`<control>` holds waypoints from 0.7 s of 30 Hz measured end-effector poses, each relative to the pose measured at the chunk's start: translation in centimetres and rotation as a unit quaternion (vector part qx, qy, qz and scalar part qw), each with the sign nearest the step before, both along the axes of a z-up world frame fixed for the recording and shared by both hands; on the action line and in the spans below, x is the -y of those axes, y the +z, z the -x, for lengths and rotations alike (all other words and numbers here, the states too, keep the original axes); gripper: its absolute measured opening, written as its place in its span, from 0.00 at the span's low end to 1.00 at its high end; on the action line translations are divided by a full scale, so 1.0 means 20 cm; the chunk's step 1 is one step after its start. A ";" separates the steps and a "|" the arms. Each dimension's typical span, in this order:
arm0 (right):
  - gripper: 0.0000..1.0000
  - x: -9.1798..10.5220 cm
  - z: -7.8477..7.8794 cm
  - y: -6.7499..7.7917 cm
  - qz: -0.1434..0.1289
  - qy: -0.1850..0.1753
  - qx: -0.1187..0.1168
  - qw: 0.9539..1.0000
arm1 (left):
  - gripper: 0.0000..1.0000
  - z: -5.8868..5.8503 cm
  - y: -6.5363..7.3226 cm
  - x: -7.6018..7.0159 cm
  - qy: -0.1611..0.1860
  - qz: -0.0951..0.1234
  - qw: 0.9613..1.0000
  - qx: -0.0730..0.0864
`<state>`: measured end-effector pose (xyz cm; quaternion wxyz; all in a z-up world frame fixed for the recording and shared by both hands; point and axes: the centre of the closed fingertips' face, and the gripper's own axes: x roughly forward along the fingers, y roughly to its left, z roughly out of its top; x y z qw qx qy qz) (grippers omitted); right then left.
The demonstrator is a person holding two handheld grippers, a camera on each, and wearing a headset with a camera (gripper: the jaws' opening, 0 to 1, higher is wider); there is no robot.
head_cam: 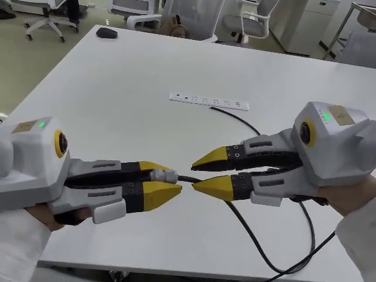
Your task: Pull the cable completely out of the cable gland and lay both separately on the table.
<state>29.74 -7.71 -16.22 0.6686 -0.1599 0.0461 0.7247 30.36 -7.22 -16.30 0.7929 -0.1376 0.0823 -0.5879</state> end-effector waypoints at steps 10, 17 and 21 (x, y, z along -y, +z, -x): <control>0.05 -0.02 0.01 -0.06 0.014 -0.007 0.005 1.000 | 0.17 0.00 -0.01 0.00 -0.002 -0.002 1.000 -0.003; 0.04 -0.02 0.01 -0.10 0.013 -0.017 -0.003 1.000 | 0.17 0.01 -0.02 0.00 0.001 -0.010 1.000 -0.002; 0.04 -0.03 0.01 -0.11 0.013 -0.019 -0.010 1.000 | 0.17 0.01 -0.02 -0.01 0.000 -0.013 1.000 -0.001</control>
